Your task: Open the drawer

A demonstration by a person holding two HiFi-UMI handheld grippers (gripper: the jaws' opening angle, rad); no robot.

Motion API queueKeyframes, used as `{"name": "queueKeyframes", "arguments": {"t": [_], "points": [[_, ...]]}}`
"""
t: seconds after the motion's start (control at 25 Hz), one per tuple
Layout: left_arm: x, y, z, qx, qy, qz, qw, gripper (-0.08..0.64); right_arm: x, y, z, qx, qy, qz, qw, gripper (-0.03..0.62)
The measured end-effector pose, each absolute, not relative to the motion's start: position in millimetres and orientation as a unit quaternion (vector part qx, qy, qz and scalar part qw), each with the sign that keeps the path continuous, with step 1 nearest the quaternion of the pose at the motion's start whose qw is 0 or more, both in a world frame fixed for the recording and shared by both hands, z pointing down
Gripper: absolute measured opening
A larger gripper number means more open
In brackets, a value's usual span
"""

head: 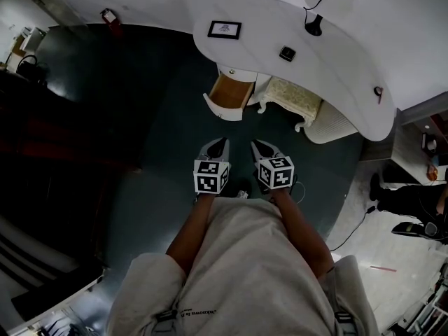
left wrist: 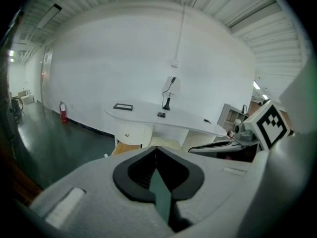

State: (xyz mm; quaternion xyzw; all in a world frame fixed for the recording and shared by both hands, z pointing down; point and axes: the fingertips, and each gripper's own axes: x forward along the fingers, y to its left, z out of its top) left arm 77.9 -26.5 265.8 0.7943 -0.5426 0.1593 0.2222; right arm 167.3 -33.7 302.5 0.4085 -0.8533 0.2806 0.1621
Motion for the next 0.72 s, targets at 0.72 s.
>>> {"name": "queueKeyframes", "arguments": {"t": [0.72], "points": [[72.6, -24.7, 266.9, 0.795, -0.541, 0.158, 0.222, 0.011, 157.4, -30.2, 302.4, 0.4, -0.858, 0.266, 0.179, 0.015]]}}
